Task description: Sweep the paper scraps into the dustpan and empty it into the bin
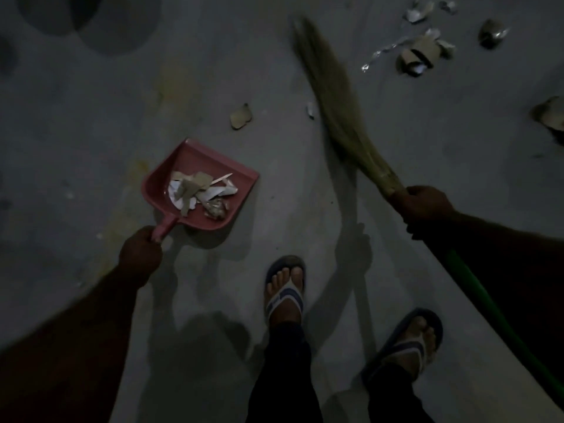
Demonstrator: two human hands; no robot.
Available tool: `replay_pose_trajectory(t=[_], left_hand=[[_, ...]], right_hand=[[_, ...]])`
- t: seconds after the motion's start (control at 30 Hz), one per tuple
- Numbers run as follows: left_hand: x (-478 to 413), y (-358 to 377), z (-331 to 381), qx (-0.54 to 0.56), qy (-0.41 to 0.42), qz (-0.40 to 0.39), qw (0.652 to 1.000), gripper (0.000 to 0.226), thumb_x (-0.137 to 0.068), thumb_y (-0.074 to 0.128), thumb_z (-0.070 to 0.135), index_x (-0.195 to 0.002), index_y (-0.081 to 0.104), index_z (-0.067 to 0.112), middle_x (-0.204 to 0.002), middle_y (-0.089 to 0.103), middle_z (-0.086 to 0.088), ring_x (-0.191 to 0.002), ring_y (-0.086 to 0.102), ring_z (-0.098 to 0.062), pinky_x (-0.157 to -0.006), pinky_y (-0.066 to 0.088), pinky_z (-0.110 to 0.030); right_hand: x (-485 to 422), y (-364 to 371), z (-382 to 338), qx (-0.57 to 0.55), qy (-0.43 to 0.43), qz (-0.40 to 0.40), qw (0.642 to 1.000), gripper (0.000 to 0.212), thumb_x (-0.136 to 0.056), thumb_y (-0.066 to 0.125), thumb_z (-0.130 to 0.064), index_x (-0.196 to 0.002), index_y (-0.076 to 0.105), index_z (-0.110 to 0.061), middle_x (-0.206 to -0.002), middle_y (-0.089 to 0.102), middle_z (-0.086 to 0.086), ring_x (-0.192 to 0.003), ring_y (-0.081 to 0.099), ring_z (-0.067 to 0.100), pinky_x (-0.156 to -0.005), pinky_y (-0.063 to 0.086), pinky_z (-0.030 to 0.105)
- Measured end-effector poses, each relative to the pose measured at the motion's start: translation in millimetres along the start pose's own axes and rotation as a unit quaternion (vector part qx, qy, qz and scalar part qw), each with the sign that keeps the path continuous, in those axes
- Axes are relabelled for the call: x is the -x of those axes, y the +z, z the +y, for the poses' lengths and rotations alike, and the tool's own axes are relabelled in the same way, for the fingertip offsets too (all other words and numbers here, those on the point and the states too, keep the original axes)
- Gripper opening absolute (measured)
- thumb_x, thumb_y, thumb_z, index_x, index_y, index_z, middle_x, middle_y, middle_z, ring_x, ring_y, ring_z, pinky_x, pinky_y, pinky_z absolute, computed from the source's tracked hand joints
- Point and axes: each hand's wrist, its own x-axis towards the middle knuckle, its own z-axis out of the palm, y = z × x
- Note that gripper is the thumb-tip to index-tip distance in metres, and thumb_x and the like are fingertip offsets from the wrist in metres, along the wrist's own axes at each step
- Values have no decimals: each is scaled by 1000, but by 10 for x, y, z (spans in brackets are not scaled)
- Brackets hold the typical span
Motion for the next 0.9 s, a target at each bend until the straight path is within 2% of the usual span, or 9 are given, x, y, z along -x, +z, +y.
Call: replay_pose_trajectory(t=[0.17,0.27,0.37,0.47,0.53,0.6,0.67,0.8,0.9], left_hand=[[-373,9,319,-33,52,-11,998,32,-84,51,2,-113,65,6,-111,65,-24,-102,60,-41,-85,46,-40],[-528,38,696,-47,86,-13,995,32,-84,51,4,-114,65,5,-112,65,-24,-104,60,-41,-86,46,-41],[-600,46,963,-61,127,-17,990,36,-83,49,11,-114,64,0,-111,64,-27,-103,60,-43,-86,46,-41],[-569,41,1127,-67,135,-15,988,32,-86,51,2,-115,64,0,-113,64,-27,-104,58,-43,-86,45,-40],[-514,53,1218,-56,135,-14,989,33,-86,50,0,-116,63,1,-112,63,-26,-103,58,-42,-84,44,-39],[-450,86,1303,-41,145,-17,988,33,-86,49,-1,-116,63,2,-111,63,-27,-102,58,-42,-83,43,-39],[-366,154,1401,-17,154,-22,988,32,-87,49,0,-116,63,2,-111,63,-26,-102,58,-41,-83,44,-39],[-190,288,1671,29,163,-31,986,32,-88,49,4,-117,63,7,-109,65,-22,-99,61,-38,-84,48,-41],[-56,378,2009,31,186,-35,981,30,-88,49,5,-114,63,8,-107,66,-21,-96,61,-38,-82,49,-42]], right_hand=[[84,578,-71,35,-2,-69,997,51,-92,56,-58,-111,66,-12,-90,64,17,-61,64,31,-52,55,32],[125,735,-157,43,-20,-94,994,48,-91,56,-59,-107,68,-16,-87,65,16,-60,65,30,-50,56,34],[156,741,-171,55,-48,-98,993,46,-91,56,-61,-104,69,-19,-86,66,15,-60,65,29,-49,57,36],[203,606,-102,107,-78,-95,987,43,-92,51,-63,-104,67,-25,-85,65,8,-64,66,27,-51,57,35],[220,477,17,164,-120,-88,975,40,-95,47,-62,-105,66,-27,-89,67,7,-71,66,23,-58,61,38],[228,351,191,211,-166,-65,961,37,-97,47,-57,-113,64,-29,-99,69,8,-82,65,24,-71,59,42],[259,222,394,222,-186,-20,957,39,-97,48,-55,-122,60,-27,-104,69,10,-90,64,29,-76,56,42],[344,-7,796,206,-217,80,951,40,-96,50,-54,-117,58,-21,-97,67,9,-83,62,30,-65,52,38],[371,-255,1120,181,-205,136,952,36,-96,51,-53,-114,58,-23,-94,64,7,-82,61,30,-59,46,34]])
